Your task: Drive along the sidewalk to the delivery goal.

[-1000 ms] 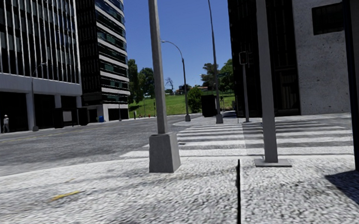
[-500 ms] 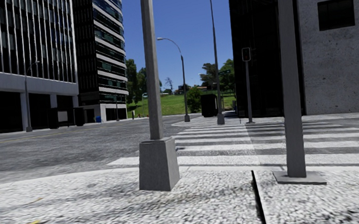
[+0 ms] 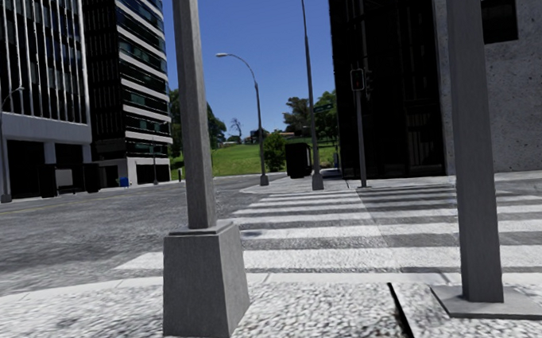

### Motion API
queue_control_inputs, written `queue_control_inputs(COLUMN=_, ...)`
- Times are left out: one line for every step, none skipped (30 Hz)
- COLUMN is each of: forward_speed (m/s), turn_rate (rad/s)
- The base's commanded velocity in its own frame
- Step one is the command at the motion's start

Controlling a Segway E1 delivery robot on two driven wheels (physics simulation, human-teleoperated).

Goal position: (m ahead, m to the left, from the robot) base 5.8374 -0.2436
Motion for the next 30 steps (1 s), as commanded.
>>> queue_control_inputs(forward_speed=1.15, turn_rate=-0.30)
queue_control_inputs(forward_speed=1.15, turn_rate=-0.32)
queue_control_inputs(forward_speed=1.15, turn_rate=-0.34)
queue_control_inputs(forward_speed=1.14, turn_rate=-0.37)
queue_control_inputs(forward_speed=1.14, turn_rate=-0.39)
queue_control_inputs(forward_speed=1.14, turn_rate=-0.39)
queue_control_inputs(forward_speed=1.13, turn_rate=-0.42)
queue_control_inputs(forward_speed=1.13, turn_rate=-0.44)
queue_control_inputs(forward_speed=1.13, turn_rate=-0.45)
queue_control_inputs(forward_speed=1.13, turn_rate=-0.45)
queue_control_inputs(forward_speed=1.13, turn_rate=-0.45)
queue_control_inputs(forward_speed=1.13, turn_rate=-0.45)
queue_control_inputs(forward_speed=1.13, turn_rate=-0.45)
queue_control_inputs(forward_speed=1.13, turn_rate=-0.45)
queue_control_inputs(forward_speed=1.12, turn_rate=-0.45)
queue_control_inputs(forward_speed=1.12, turn_rate=-0.45)
queue_control_inputs(forward_speed=1.12, turn_rate=-0.45)
queue_control_inputs(forward_speed=1.12, turn_rate=-0.45)
queue_control_inputs(forward_speed=1.12, turn_rate=-0.45)
queue_control_inputs(forward_speed=1.12, turn_rate=-0.45)
queue_control_inputs(forward_speed=1.12, turn_rate=-0.39)
queue_control_inputs(forward_speed=1.12, turn_rate=-0.39)
queue_control_inputs(forward_speed=1.12, turn_rate=0.00)
queue_control_inputs(forward_speed=1.12, turn_rate=0.00)
queue_control_inputs(forward_speed=1.12, turn_rate=0.00)
queue_control_inputs(forward_speed=1.12, turn_rate=0.00)
queue_control_inputs(forward_speed=1.12, turn_rate=0.00)
queue_control_inputs(forward_speed=1.12, turn_rate=0.00)
queue_control_inputs(forward_speed=1.12, turn_rate=0.00)
queue_control_inputs(forward_speed=1.12, turn_rate=0.00)
